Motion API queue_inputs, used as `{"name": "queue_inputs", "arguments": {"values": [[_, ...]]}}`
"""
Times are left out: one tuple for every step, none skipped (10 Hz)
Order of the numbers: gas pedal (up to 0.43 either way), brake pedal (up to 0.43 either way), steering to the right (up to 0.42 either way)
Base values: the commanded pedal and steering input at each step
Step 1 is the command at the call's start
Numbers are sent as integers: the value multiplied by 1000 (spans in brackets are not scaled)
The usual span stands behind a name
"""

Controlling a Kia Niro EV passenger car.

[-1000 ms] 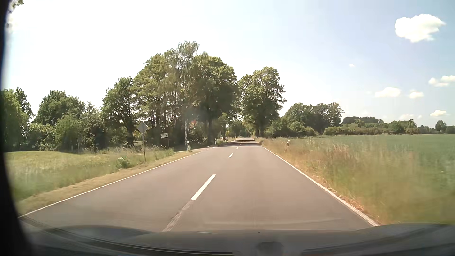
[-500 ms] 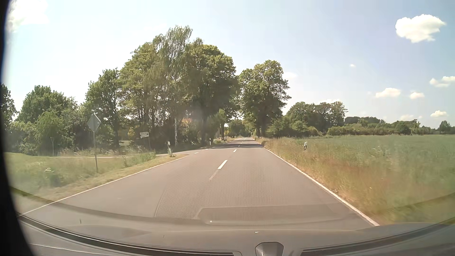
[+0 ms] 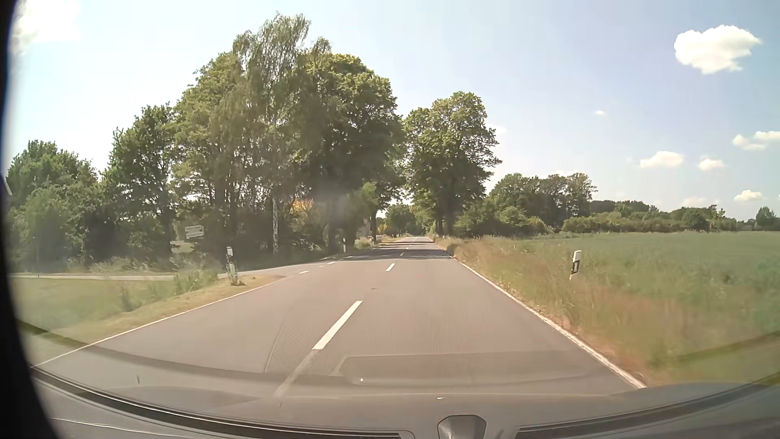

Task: Follow the waypoints while adhering to traffic rules and regulations

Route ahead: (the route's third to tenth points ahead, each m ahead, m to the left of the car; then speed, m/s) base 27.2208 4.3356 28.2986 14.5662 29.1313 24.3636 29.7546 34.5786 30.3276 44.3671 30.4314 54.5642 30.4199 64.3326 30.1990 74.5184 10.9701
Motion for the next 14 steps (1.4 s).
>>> {"name": "queue_inputs", "arguments": {"values": [[0,341,11],[0,348,9],[0,354,8],[0,360,8],[0,360,5],[0,360,3],[0,360,1],[0,360,-2],[0,360,-7],[0,354,-14],[0,354,-23],[0,348,-35],[0,329,-52],[0,311,-65]]}}
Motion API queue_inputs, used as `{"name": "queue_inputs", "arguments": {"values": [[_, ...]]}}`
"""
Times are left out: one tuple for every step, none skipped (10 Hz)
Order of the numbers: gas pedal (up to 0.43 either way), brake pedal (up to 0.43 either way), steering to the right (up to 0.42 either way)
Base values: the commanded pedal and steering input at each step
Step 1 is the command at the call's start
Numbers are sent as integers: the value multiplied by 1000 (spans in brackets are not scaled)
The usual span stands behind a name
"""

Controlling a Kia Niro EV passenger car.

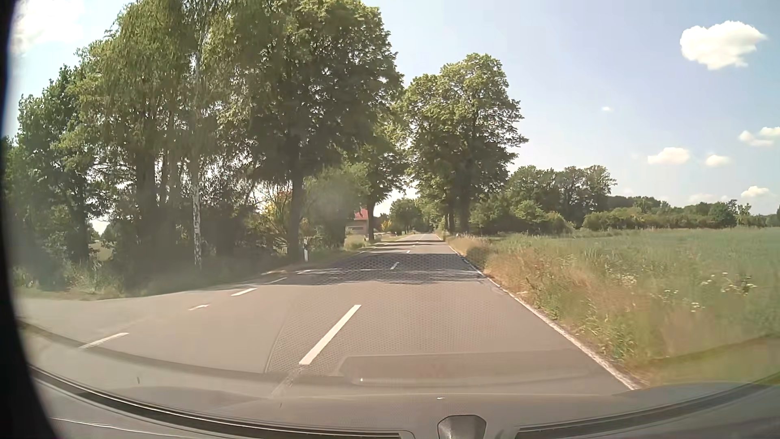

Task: Follow the waypoints while adhering to traffic rules and regulations

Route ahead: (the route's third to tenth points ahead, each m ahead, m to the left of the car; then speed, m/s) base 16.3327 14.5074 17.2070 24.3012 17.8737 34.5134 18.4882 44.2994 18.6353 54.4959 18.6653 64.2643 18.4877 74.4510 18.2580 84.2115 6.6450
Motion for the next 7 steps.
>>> {"name": "queue_inputs", "arguments": {"values": [[0,287,-87],[0,232,-118],[0,49,-150],[0,6,-184],[0,6,-227],[0,6,-251],[67,6,-276]]}}
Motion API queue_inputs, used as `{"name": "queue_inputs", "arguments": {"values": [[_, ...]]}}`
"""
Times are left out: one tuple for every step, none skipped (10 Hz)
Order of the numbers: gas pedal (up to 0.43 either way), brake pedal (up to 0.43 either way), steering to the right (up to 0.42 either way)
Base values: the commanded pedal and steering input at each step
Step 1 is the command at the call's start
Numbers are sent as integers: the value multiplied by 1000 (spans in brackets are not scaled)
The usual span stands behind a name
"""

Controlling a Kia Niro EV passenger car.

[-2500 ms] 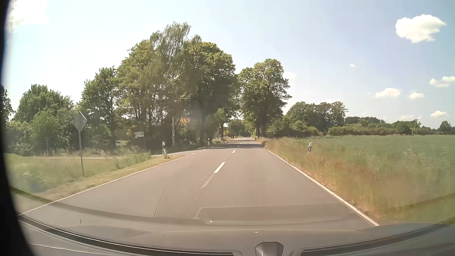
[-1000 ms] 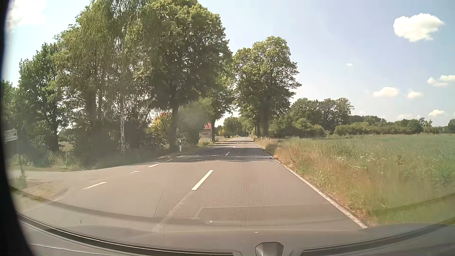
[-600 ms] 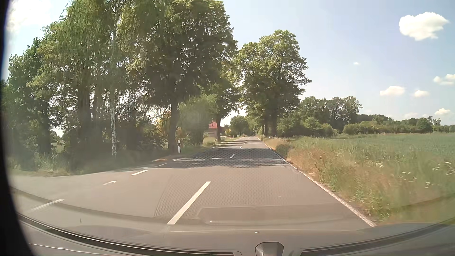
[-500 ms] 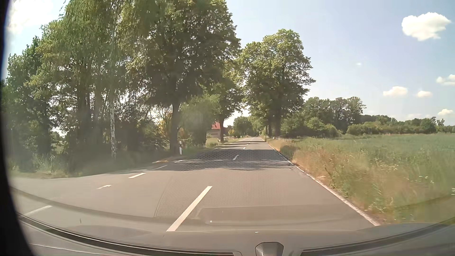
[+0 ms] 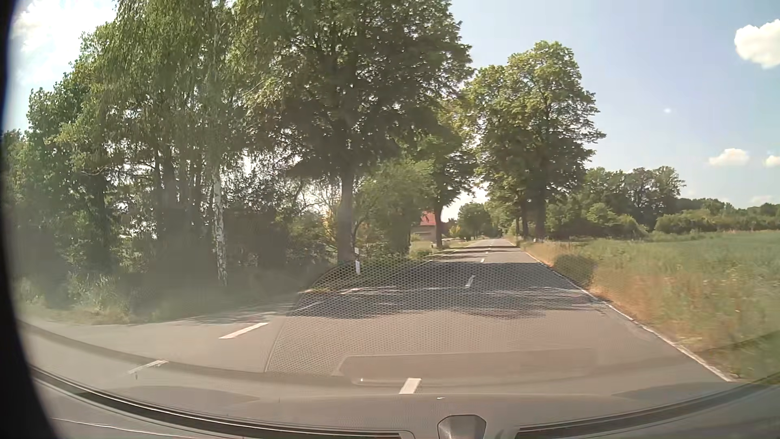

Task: Follow the waypoints while adhering to traffic rules and regulations

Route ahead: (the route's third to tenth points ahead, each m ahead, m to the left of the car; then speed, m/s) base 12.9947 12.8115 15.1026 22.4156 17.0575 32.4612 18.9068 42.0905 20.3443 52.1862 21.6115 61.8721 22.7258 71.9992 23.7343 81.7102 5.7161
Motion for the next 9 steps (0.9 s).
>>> {"name": "queue_inputs", "arguments": {"values": [[87,6,-298],[98,6,-327],[110,6,-351],[110,6,-387],[138,6,-417],[157,6,-441],[157,6,-454],[157,6,-461],[189,6,-461]]}}
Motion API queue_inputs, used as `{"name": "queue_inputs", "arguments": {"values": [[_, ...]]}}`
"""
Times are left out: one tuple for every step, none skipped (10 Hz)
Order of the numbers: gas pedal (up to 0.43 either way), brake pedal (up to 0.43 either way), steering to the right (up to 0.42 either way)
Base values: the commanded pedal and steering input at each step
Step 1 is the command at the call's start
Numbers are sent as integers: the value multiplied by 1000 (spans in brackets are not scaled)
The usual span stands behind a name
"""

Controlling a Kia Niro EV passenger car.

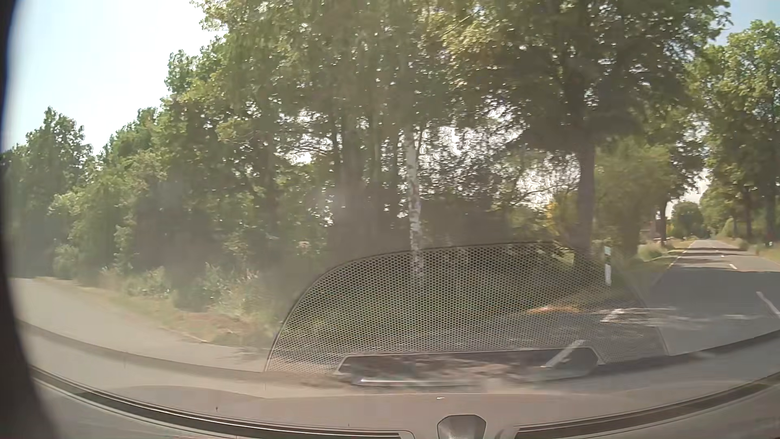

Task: Follow the waypoints while adhering to traffic rules and regulations

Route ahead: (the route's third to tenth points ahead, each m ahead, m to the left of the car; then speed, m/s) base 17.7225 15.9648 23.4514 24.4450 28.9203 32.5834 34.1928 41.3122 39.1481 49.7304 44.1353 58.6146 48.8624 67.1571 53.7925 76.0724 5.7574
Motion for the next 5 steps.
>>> {"name": "queue_inputs", "arguments": {"values": [[209,6,-458],[209,6,-450],[209,6,-441],[209,6,-435],[209,6,-430]]}}
